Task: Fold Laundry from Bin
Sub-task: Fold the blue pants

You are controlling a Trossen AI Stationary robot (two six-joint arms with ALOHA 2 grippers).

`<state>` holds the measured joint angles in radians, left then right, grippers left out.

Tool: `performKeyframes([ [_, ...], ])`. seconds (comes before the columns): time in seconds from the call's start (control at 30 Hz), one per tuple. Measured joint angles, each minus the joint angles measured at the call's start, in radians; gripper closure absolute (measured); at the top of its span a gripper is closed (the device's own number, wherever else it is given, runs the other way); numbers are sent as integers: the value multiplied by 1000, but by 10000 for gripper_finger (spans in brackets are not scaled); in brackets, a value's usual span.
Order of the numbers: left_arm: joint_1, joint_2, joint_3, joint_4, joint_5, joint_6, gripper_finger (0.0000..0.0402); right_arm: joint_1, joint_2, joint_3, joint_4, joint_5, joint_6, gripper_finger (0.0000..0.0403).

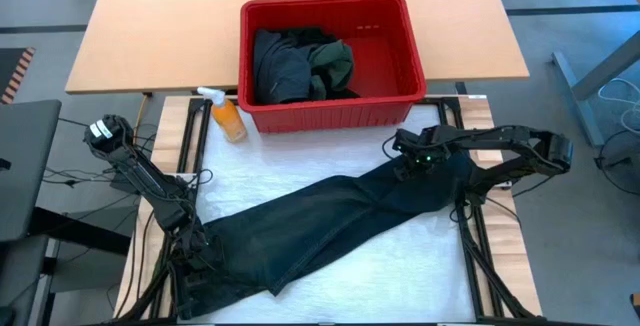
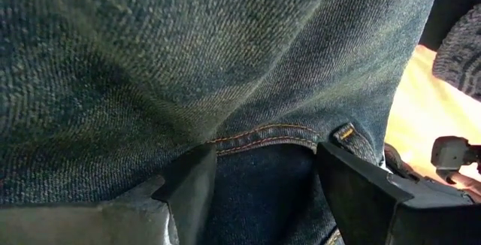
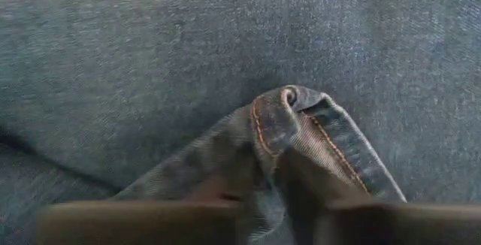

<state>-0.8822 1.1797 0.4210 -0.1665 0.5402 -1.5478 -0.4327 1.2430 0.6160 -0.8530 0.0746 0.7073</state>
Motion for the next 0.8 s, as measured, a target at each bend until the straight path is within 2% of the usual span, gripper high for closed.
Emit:
performKeyframes([
  [0.07,0,0,0,0,0,0,178,1,-33,22,-56,8,20,383],
  [0.13,0,0,0,0,-1,0,178,1,-68,60,-153,60,68,377],
  [0.27,0,0,0,0,-1,3,178,0,-135,149,-392,253,152,376],
  [0.37,0,0,0,0,1,4,178,-9,-174,193,-471,393,190,385],
  [0.63,0,0,0,0,6,1,178,-180,-167,191,-444,515,133,382],
  [0.8,0,0,0,0,6,0,178,-287,-123,178,-328,506,24,329],
])
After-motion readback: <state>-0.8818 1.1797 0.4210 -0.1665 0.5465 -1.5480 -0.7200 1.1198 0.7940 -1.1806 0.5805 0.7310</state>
